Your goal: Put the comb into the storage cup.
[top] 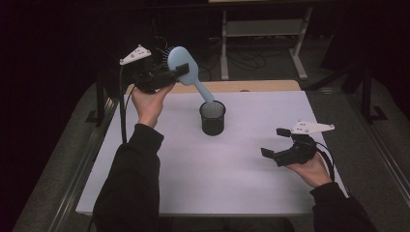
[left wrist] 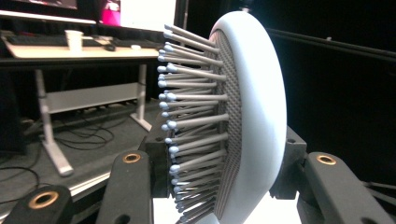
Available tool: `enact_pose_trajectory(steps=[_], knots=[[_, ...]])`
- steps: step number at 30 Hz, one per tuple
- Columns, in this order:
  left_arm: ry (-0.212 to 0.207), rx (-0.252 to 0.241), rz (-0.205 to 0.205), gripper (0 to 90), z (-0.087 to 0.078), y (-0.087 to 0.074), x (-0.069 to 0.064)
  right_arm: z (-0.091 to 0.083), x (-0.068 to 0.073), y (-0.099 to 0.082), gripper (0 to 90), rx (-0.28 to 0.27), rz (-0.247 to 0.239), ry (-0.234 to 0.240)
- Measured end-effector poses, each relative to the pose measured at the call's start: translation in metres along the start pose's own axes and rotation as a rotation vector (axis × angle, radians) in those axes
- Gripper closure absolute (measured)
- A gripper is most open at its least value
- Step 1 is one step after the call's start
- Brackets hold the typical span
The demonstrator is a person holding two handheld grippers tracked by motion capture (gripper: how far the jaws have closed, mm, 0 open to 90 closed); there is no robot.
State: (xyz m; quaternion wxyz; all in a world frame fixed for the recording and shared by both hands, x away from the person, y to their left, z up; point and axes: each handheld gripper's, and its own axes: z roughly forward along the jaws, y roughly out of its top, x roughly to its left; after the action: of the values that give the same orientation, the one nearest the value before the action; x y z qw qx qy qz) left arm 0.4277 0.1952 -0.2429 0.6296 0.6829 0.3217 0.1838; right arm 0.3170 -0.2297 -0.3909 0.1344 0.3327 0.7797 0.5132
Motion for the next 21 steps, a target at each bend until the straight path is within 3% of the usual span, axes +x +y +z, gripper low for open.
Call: enact_pose_trajectory(steps=[8, 13, 21], knots=[[0.007, 0.005, -0.015, 53.8, 0.005, -0.009, 0.007, -0.006, -0.003, -0.012, 0.0, 0.006, 0.01, -0.024], [-0.028, -0.013, -0.038, 53.7, 0.009, -0.016, 0.007, -0.008, -0.004, -0.018, 0.0, 0.012, 0.01, -0.034], [-0.007, 0.034, -0.021, 53.7, 0.022, -0.029, 0.006, -0.011, -0.003, -0.024, 0.0, 0.015, 0.007, -0.047]])
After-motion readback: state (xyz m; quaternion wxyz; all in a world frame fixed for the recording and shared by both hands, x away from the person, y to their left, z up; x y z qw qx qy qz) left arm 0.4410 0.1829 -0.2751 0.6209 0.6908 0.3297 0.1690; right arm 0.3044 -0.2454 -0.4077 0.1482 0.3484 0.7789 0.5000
